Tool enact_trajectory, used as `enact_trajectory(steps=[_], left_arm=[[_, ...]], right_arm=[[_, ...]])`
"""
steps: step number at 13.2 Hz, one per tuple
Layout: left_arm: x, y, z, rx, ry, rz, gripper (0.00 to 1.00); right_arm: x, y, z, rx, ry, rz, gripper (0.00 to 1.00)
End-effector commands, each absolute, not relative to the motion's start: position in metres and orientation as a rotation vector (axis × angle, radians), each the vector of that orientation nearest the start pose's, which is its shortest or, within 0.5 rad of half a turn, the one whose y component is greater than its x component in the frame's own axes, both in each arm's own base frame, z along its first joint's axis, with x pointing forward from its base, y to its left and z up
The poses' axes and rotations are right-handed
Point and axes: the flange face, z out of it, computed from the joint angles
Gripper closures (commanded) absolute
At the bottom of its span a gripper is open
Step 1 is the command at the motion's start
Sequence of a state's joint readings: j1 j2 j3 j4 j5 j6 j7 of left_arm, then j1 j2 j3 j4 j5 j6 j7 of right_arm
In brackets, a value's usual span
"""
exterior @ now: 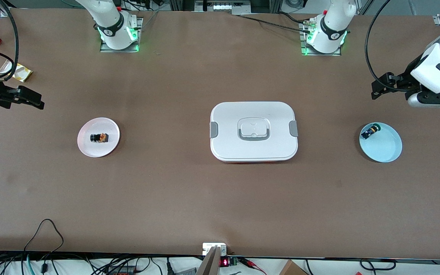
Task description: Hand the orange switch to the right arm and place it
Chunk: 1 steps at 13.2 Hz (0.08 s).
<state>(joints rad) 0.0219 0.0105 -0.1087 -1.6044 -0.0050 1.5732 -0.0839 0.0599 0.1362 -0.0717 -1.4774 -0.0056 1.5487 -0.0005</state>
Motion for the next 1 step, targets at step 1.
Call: enact_trajectory(steps=[1], left_arm=[[0.5569,-0.0462,0.6080,-3.131,0.036,0.071,0.00]], right_arm=[[0.5894,-0.0053,0.5939,-3.147,0.012,0.099,0.00]])
